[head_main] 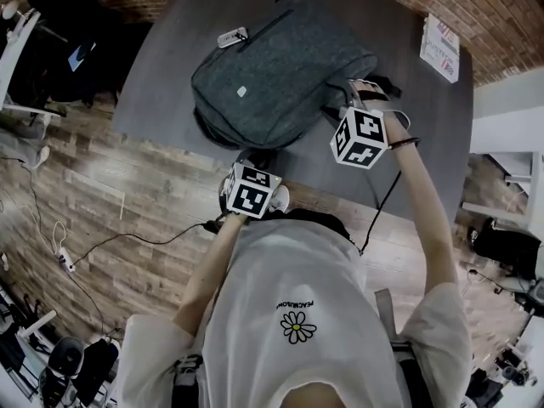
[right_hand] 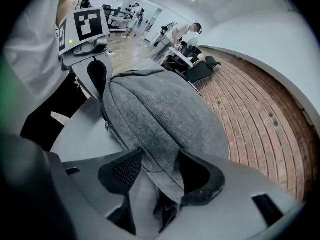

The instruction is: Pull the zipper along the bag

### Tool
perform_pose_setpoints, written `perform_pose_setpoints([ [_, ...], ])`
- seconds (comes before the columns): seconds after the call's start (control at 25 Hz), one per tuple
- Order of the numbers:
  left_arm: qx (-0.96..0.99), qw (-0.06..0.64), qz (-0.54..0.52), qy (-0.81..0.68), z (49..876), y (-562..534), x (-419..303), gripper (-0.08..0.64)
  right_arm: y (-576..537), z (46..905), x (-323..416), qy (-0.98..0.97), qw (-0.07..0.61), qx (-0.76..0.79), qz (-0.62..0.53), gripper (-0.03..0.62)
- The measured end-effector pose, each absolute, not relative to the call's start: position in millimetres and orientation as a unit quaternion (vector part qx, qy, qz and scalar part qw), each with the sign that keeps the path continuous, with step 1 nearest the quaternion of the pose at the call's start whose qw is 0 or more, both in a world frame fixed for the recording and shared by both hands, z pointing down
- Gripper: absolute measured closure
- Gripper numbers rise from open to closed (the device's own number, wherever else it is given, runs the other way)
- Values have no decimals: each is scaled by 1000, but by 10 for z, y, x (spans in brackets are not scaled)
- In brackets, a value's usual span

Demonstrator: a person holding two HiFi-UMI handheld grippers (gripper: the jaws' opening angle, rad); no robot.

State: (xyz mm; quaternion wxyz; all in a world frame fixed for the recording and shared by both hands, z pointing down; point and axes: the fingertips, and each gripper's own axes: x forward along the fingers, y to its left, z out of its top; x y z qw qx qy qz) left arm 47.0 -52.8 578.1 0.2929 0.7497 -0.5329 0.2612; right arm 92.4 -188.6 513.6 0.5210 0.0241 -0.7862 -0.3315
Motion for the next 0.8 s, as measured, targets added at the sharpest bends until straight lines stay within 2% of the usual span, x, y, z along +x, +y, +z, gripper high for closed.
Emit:
perform_pose_setpoints([
  [0.16,767,273,291,-502,5783,-512,618,548,-1902,5204,916,-774,531,23,-344,371],
  [0.4,749,337,213,-529,5771,-565,619,549,-1946,5218,899,-765,538,17,-353,376],
  [0.56,708,331,205,-590,5790,-550,193,549,-1794,5197,824,-787,520,-10,-333,395],
  [0.68,667,324,204,-639,5776,-538,-375,549,-1556,5162,551,-806,493,-37,-327,435],
  [0.8,634,291,245,-673,5725,-549,-843,549,-1332,5168,243,-817,471,-66,-326,462],
])
